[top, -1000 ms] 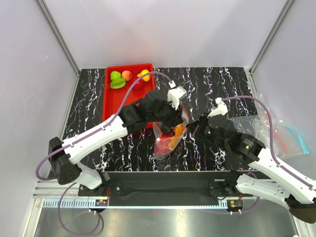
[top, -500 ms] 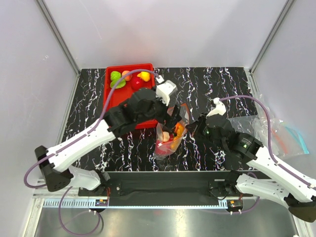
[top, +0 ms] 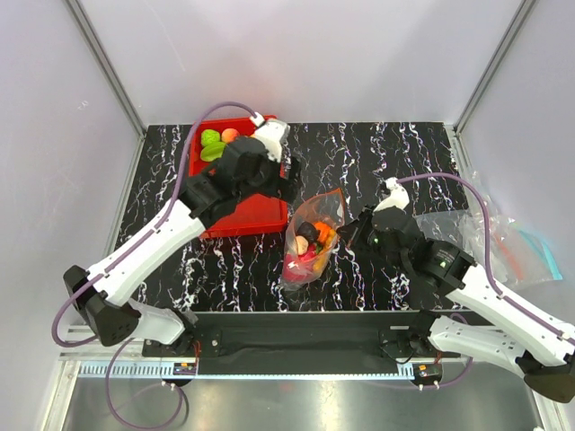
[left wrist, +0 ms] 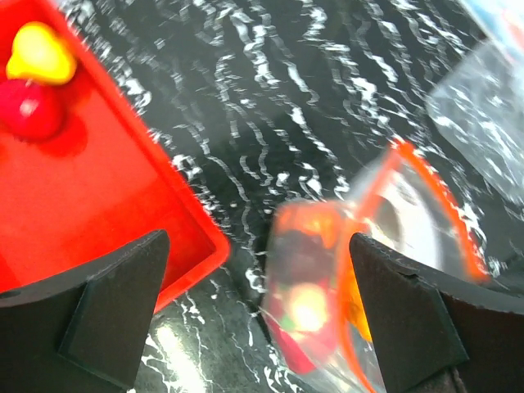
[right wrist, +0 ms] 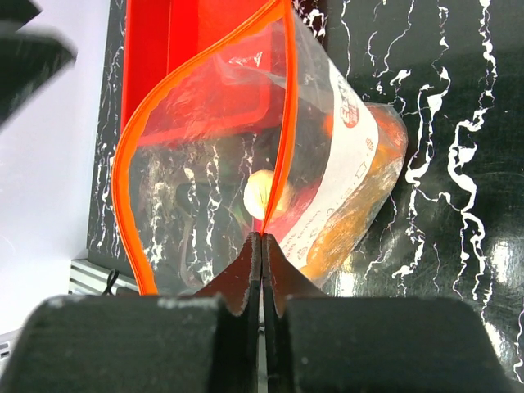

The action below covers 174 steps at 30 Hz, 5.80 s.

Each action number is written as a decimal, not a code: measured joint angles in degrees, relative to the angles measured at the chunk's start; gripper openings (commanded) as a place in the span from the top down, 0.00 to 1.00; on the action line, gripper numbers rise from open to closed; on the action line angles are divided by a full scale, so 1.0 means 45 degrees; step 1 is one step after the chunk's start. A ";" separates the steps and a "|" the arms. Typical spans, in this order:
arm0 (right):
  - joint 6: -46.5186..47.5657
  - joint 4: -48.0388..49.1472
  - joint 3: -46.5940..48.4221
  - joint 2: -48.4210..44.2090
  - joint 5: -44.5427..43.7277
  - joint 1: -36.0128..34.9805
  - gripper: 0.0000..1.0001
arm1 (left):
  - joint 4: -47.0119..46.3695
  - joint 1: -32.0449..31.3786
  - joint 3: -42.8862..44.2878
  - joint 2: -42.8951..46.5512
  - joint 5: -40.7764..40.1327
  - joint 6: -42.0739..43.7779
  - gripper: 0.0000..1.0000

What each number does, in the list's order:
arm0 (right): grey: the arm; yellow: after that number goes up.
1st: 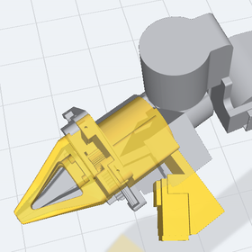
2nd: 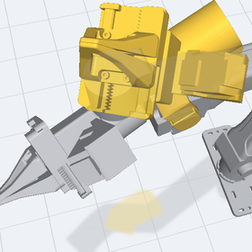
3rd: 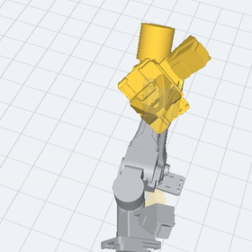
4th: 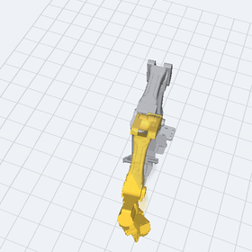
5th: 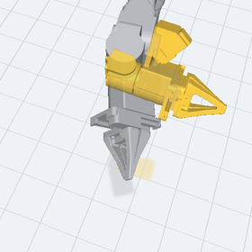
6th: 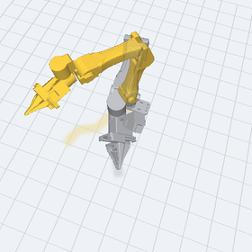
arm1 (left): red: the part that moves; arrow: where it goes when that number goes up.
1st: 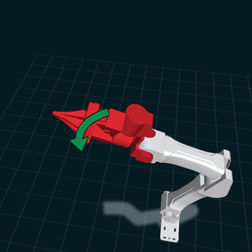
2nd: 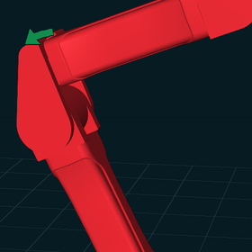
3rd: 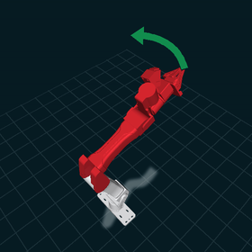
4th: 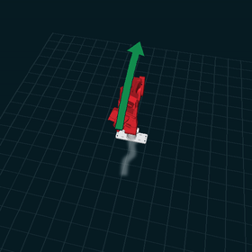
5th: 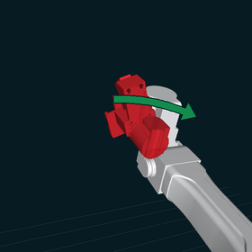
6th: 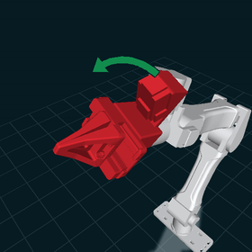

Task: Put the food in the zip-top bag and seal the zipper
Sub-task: Zip the zipper food storage bag at the center of the board.

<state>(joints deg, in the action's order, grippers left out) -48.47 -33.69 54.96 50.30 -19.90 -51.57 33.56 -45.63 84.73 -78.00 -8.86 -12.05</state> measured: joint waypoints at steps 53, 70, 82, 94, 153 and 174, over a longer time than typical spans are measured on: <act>0.0733 0.0651 -0.0005 0.0019 -0.0005 0.0000 0.99 | -0.8767 -0.2317 -1.4270 1.1035 0.3016 0.0393 0.01; 0.0733 0.0646 -0.0005 -0.0175 -0.0015 0.0000 0.99 | -1.0671 -0.3007 -1.4727 1.0637 0.3546 0.1103 0.01; 0.0729 0.0661 -0.0005 -0.0175 -0.0005 0.0000 0.99 | -1.1166 -0.3011 -1.4620 0.8874 0.3419 0.1661 0.63; 0.0714 0.0631 -0.0005 -0.0180 -0.0029 0.0000 0.87 | -1.1380 -0.3016 -1.4241 0.8053 0.3361 0.2113 1.00; 2.1653 -0.2540 0.6863 0.6824 1.2497 -0.0753 0.53 | -1.1608 -0.2676 -1.5290 1.0171 0.2356 0.1331 1.00; 2.2707 -0.2977 0.7101 0.7703 1.2050 -0.0801 0.79 | -1.1249 -0.2676 -1.5290 1.0331 0.2662 0.1331 1.00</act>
<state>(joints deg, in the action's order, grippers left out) 53.71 -47.09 86.91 84.97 34.33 -55.18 -17.06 -57.67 15.92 -31.51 3.11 -6.07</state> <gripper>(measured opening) 0.279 0.008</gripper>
